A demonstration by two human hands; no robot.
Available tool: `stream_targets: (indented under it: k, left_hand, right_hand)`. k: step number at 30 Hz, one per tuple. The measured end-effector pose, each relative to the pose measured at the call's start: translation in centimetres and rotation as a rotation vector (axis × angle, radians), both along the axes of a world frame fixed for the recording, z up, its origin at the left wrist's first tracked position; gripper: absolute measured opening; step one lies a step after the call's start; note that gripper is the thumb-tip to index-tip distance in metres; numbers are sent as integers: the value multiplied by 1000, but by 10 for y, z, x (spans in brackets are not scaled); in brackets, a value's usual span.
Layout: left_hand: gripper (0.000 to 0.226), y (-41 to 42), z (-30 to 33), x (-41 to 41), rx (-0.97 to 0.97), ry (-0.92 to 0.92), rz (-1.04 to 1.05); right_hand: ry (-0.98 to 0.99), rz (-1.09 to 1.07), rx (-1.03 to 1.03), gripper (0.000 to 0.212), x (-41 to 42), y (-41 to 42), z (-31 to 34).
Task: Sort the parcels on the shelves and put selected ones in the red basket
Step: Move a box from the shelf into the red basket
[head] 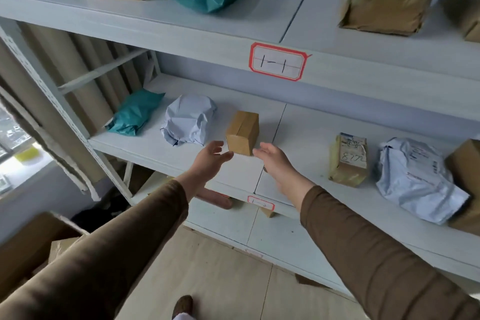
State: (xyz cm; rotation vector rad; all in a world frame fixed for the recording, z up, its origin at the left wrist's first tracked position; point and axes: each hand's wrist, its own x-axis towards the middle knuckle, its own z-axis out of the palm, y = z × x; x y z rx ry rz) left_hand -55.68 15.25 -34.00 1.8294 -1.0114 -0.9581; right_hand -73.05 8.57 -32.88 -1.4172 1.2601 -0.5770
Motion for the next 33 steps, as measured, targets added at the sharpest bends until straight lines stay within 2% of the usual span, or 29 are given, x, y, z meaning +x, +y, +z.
stream_targets:
  k: [3, 7, 10, 12, 15, 17, 20, 24, 29, 32, 33]
  left_hand:
    - [68, -38, -12, 28, 30, 85, -54]
    - [77, -85, -28, 55, 106, 179, -151]
    - [79, -117, -38, 67, 151, 244, -209]
    - [71, -137, -46, 73, 169, 301, -238]
    - [48, -155, -56, 73, 176, 328, -304]
    - [45, -158, -59, 71, 161, 335, -306]
    - [44, -145, -57, 68, 92, 384, -280]
    - [28, -102, -36, 62, -31, 424, -309]
    - [19, -39, -5, 46, -223, 380, -375]
    - [19, -10, 9, 37, -311, 477, -367]
    - [30, -2, 11, 34, -305, 512, -356]
  right_hand:
    - [-2, -94, 43, 61, 33, -21, -7]
    - [-5, -207, 92, 54, 71, -43, -16]
    - [-17, -290, 158, 66, 94, -58, -25]
    - [-27, -324, 208, 69, 105, -66, -33]
    - [-48, -348, 244, 54, 113, -70, -36]
    - [-82, -384, 248, 49, 113, -70, -39]
    - [-166, -467, 212, 42, 108, -61, -45]
    - [-253, -601, 119, 39, 92, -28, -40]
    - [-522, -635, 155, 30, 55, 22, -28]
    - [-763, -604, 290, 46, 29, 57, -17]
    - [-815, -575, 319, 52, 21, 68, -15]
